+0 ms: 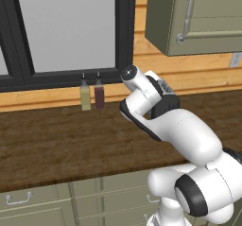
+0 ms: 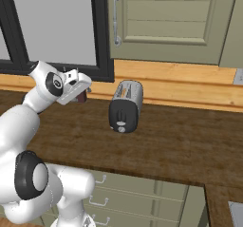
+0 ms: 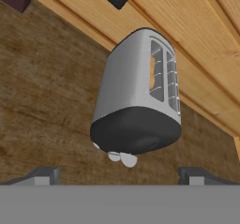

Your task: Start the toaster. Once the lever pops up, take the bread to the plate on the dining counter.

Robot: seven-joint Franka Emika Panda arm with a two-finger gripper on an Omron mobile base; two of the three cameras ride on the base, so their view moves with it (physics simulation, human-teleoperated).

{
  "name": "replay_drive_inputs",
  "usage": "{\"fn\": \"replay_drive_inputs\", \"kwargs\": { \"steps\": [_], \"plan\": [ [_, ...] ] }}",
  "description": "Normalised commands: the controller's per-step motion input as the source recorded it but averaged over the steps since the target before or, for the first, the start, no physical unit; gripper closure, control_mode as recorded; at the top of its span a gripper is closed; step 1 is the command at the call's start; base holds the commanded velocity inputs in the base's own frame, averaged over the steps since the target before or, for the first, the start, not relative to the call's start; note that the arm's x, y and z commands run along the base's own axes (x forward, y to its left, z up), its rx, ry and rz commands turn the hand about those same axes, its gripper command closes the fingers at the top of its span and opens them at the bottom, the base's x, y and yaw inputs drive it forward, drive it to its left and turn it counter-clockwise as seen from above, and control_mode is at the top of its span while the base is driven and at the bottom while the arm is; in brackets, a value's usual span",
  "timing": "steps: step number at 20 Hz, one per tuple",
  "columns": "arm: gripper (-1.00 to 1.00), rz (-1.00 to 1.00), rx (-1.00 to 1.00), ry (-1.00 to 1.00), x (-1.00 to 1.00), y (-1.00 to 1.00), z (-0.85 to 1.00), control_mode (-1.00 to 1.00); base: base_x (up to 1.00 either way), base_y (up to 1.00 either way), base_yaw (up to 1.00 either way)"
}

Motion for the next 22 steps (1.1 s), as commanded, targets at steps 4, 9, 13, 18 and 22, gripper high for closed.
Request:
{"fn": "replay_drive_inputs", "kwargs": {
  "steps": [4,9,13,18,22],
  "plan": [
    [-1.0,0.0,0.0,0.0,0.0,0.0,0.0,-1.0,0.0,0.0,0.0],
    [-1.0,0.0,0.0,0.0,0.0,0.0,0.0,-1.0,0.0,0.0,0.0],
    [-1.0,0.0,0.0,0.0,0.0,0.0,0.0,-1.0,0.0,0.0,0.0],
    [-1.0,0.0,0.0,0.0,0.0,0.0,0.0,-1.0,0.0,0.0,0.0],
    [-1.0,0.0,0.0,0.0,0.0,0.0,0.0,-1.0,0.0,0.0,0.0]
  ]
}}
